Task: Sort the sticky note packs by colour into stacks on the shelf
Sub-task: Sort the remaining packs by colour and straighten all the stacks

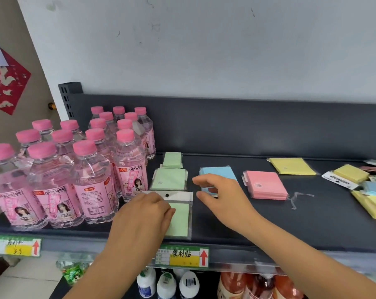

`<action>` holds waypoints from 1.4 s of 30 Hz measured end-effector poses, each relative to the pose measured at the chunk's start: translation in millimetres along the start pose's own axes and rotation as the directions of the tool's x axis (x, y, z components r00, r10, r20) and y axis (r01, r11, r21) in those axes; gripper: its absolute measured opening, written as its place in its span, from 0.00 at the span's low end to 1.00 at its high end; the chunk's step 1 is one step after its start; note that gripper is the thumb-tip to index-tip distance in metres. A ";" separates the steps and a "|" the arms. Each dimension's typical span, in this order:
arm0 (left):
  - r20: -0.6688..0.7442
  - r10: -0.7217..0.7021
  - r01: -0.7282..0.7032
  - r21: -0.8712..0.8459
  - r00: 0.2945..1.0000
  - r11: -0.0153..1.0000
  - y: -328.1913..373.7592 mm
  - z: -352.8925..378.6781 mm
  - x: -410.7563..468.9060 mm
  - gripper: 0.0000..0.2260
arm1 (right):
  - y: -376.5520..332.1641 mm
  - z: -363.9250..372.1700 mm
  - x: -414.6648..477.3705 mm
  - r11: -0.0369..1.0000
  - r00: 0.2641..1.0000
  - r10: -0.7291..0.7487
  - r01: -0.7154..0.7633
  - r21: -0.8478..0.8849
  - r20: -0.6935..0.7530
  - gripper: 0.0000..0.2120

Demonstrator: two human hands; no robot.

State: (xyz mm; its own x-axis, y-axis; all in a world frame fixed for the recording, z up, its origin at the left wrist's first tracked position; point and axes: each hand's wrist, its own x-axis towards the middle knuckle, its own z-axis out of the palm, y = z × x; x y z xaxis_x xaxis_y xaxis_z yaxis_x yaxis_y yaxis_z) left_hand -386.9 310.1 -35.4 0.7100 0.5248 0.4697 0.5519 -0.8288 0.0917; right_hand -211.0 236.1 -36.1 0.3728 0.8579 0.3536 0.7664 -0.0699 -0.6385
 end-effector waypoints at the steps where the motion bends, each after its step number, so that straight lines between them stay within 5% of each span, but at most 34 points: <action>1: -0.033 0.039 -0.039 -0.027 0.999 0.999 3.7 -0.3 3.8 0.06 | 2.2 -6.8 -2.1 1.000 1.000 0.014 -0.014 0.007 -0.024 0.14; 7: -0.121 0.172 -0.188 -0.142 0.978 0.972 38.9 14.0 30.1 0.02 | 25.6 -61.3 -19.8 0.988 0.970 0.150 -0.151 0.008 -0.191 0.14; 21: -0.006 0.337 -0.335 -0.128 0.941 0.933 194.7 36.5 72.9 0.08 | 126.6 -212.5 -113.0 0.912 0.897 0.257 -0.348 -0.217 -0.359 0.15; 26: 0.000 0.321 -0.321 0.007 0.947 0.947 283.6 44.5 92.0 0.15 | 173.9 -293.1 -150.0 0.887 0.913 0.226 -0.337 -0.316 -0.340 0.17; 32: -0.064 0.309 -0.313 -0.062 0.949 0.948 376.9 63.4 118.9 0.18 | 233.1 -384.1 -181.1 0.850 0.916 0.240 -0.358 -0.386 -0.321 0.18; 42: 0.081 0.380 -0.382 0.010 0.921 0.924 465.7 96.4 177.8 0.20 | 305.6 -447.4 -177.9 0.832 0.917 0.297 -0.386 -0.400 -0.267 0.19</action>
State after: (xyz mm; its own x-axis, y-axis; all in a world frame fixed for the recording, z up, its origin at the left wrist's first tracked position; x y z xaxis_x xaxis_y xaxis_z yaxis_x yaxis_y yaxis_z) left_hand 38.5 36.1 6.1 0.8994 0.1844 0.3964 0.2434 -0.9644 -0.1037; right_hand 190.9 -165.7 11.7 0.7092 0.6296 0.3171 0.7024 -0.5926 -0.3943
